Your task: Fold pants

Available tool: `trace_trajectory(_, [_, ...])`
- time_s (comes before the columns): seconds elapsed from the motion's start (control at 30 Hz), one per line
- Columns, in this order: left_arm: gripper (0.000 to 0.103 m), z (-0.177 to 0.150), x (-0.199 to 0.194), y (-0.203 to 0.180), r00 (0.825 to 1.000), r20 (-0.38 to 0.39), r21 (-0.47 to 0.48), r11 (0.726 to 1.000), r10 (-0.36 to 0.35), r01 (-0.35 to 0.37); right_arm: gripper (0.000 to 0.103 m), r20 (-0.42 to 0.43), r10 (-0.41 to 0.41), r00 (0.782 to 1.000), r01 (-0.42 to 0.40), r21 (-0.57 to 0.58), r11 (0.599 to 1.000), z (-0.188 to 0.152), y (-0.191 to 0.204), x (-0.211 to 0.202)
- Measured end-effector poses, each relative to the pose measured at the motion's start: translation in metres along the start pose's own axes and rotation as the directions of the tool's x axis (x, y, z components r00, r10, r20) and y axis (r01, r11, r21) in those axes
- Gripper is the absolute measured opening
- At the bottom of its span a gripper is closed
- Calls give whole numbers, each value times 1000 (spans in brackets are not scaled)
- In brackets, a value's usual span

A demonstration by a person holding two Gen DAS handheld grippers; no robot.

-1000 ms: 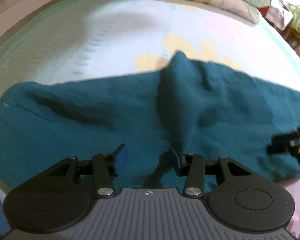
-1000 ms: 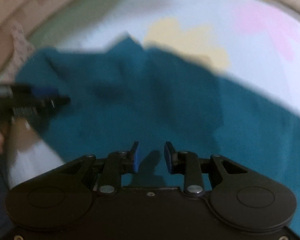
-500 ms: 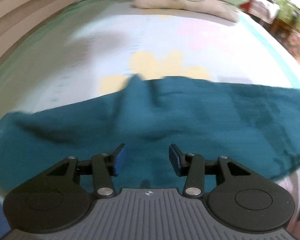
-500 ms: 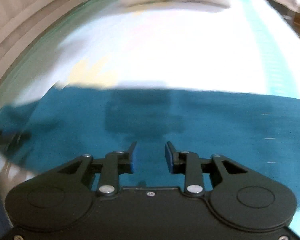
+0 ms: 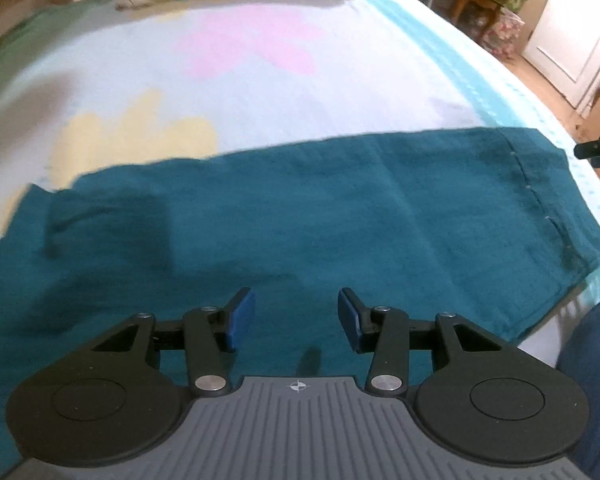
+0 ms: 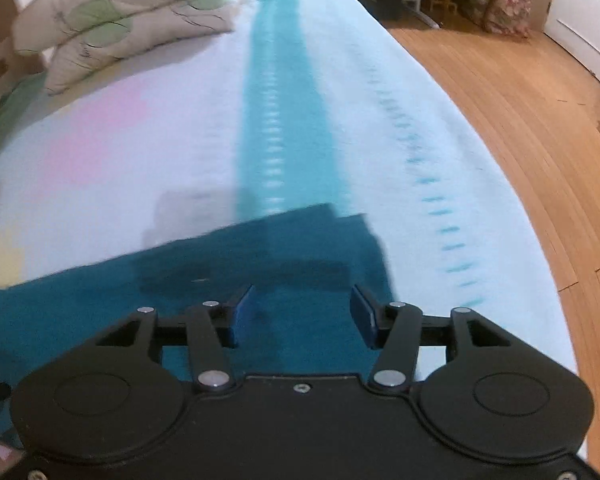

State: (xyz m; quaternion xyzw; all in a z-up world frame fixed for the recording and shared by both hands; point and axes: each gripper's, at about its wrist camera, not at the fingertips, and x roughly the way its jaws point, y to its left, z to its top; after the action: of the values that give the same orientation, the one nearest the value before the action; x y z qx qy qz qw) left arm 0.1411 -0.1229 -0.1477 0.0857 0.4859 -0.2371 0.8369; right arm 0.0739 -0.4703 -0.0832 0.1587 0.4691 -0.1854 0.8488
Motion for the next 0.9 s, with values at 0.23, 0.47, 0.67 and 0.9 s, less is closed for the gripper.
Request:
trace_trajectory(0.23, [45,-14,19,-6,998,-64,4,1000,8,-8,59,-21,66,998,-67,-50,997,-16,-26,24])
trace_trajectory(0.47, [45,-9,21,-6,998,-68,-22,1000,0,-1,59,-10,121,993,-122,-43,992,-20,-33,41])
trace_trajectory(0.67, [45,-7,16,5,998,-62,-46,999,-5,2,8,-36,148,988,-150,-81,985,-22,-19,34])
trace_trajectory(0.9, [45,0,10,-4,998,-44,-39,998,-47,45,7,-41,-19,999,16,-68,998,-29,-33,28])
